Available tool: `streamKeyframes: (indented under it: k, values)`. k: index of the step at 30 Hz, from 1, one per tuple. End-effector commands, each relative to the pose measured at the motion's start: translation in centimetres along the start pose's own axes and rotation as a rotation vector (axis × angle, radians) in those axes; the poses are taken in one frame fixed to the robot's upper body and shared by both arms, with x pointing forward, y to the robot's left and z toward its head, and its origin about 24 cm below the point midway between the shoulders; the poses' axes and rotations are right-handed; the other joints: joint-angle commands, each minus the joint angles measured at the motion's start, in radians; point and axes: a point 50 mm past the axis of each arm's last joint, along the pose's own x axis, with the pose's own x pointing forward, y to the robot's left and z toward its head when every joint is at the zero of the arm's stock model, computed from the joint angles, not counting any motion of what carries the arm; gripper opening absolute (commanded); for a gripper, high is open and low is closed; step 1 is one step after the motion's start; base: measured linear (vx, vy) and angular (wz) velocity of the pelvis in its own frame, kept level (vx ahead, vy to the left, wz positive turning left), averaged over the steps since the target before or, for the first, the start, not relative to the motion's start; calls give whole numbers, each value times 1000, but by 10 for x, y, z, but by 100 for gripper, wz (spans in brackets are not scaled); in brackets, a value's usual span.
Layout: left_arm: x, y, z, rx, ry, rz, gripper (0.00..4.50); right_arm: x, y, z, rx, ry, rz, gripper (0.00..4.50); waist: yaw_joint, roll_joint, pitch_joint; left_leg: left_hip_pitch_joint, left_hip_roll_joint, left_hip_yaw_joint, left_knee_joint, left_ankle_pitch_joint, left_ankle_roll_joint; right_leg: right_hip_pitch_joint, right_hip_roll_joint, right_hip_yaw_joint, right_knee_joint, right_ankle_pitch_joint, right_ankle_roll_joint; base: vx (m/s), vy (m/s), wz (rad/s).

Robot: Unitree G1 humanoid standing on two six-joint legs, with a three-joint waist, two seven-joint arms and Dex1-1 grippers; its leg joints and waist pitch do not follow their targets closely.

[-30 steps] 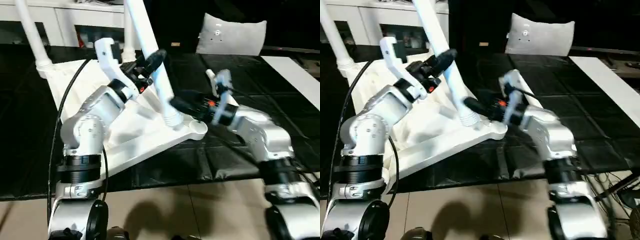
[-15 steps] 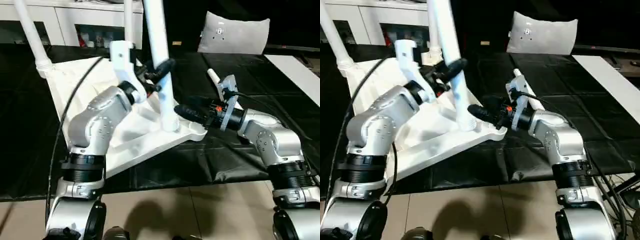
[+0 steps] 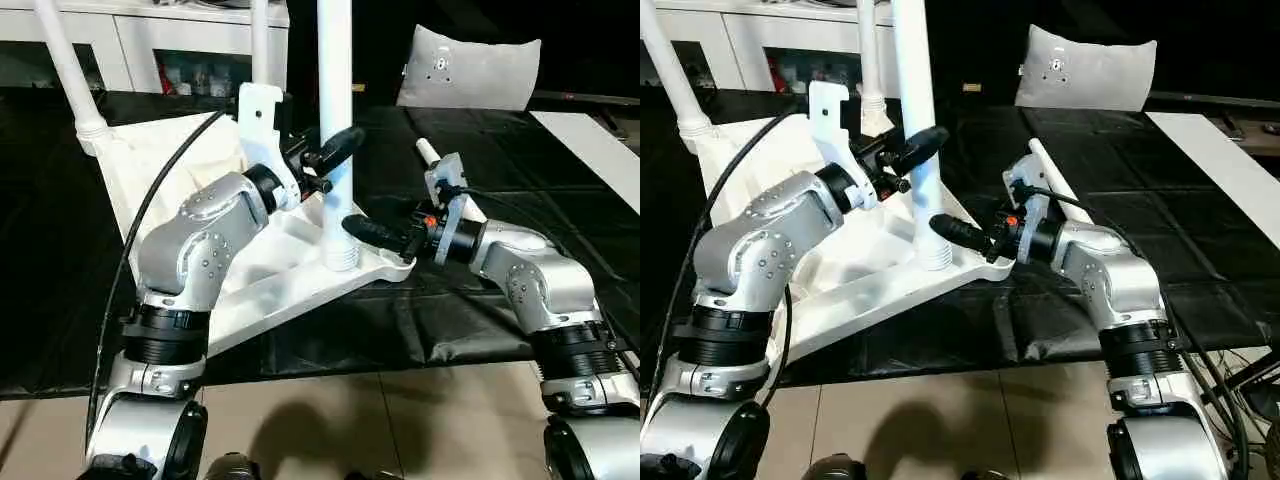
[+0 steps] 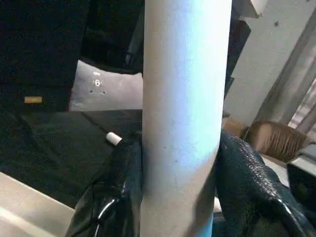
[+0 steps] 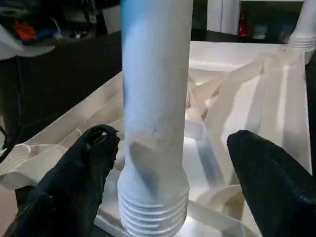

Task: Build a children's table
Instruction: Pick table leg

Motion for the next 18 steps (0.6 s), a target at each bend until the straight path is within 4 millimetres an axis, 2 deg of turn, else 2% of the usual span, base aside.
streamKeyframes:
  k: [1, 5, 8, 10, 13, 17, 18]
  values:
    - [5, -10, 7, 22, -10, -45, 182, 2, 0, 3, -10, 13, 4, 395, -3, 14, -98, 27, 47, -27, -75, -332, -54, 46, -72, 50, -86, -440, -96, 0, 0, 0]
    - [7, -14, 8, 26, -7, -55, 182, 18, 8, -4, 31, 19, -4, 354, -4, 15, -99, 26, 46, -27, -75, -325, -55, 46, -75, 52, -84, -437, -101, 0, 0, 0]
    - [8, -16, 7, 30, -4, -59, 182, 28, 7, -9, 71, 9, -72, 329, -7, 17, -99, 28, 48, -29, -77, -338, -69, 43, -75, 51, -83, -443, -108, 0, 0, 0]
    - [7, -16, 6, 31, -4, -59, 182, 30, 6, -10, 72, 2, -82, 321, -6, 19, -98, 33, 49, -28, -78, -348, -74, 40, -75, 53, -85, -437, -107, 0, 0, 0]
    - [7, -16, 6, 36, 0, -58, 182, 31, 8, -9, 72, 5, -73, 300, -5, 18, -97, 29, 48, -28, -80, -351, -74, 45, -74, 53, -85, -435, -93, 0, 0, 0]
    - [8, -16, 5, 40, 5, -57, 182, 32, 10, -9, 71, 5, -68, 255, -5, 18, -97, 29, 48, -28, -80, -346, -73, 45, -74, 54, -85, -439, -86, 0, 0, 0]
    - [8, -16, 5, 42, 5, -57, 182, 33, 10, -9, 71, 5, -68, 255, -5, 18, -97, 30, 47, -28, -80, -347, -73, 44, -74, 53, -86, -444, -84, 0, 0, 0]
